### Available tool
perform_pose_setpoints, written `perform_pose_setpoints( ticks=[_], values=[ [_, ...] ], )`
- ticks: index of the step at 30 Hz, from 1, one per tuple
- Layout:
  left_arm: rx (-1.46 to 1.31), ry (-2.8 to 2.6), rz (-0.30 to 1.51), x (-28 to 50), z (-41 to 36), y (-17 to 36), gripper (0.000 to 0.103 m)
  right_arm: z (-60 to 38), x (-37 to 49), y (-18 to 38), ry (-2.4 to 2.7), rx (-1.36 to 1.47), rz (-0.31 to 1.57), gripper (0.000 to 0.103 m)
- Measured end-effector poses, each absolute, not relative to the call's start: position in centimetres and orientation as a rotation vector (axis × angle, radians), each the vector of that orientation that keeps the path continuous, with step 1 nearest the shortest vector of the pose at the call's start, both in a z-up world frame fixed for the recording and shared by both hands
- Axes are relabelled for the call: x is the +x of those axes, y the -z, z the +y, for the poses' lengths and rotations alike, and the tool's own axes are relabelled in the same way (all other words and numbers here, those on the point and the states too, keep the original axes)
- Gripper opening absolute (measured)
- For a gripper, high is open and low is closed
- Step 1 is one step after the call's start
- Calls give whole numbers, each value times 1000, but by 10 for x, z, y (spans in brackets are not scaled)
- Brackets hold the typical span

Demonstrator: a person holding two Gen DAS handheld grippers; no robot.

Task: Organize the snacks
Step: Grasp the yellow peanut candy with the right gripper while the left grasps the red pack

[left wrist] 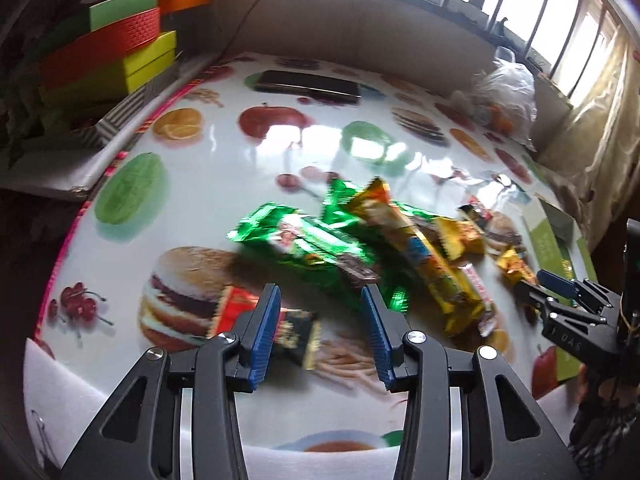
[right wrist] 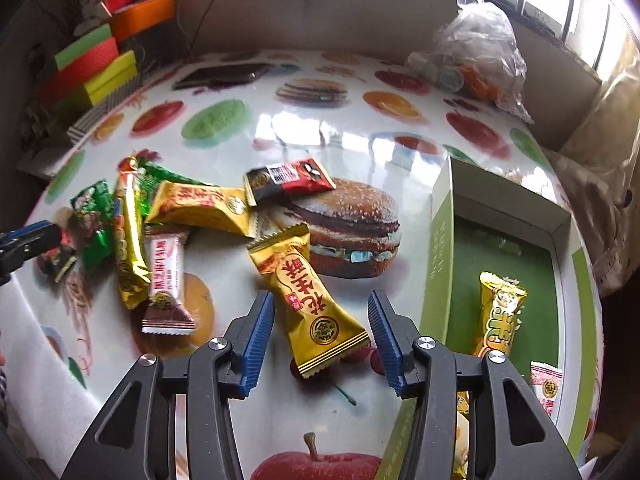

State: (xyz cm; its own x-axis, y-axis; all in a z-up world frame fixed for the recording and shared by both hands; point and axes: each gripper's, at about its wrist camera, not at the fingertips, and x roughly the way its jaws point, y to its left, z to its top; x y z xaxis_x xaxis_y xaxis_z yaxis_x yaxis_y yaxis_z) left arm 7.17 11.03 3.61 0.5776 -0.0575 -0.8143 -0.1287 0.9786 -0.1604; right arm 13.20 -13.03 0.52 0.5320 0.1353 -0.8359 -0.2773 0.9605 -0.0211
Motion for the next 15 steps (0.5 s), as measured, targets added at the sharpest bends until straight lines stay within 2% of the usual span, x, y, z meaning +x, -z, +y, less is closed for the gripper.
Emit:
perform_pose_setpoints(
  ticks=[3,10,15],
  values=[
    [-224,-55,962,70,120,-32,43,-130,136,-1,-247,-137,997,48],
    [-241,-84,989,63,135,-22,43,-122,137,0,-251,-145,985,29],
    [-216,-114,989,58,137,-23,43,-120,135,0,-246,-142,979,24]
  ],
)
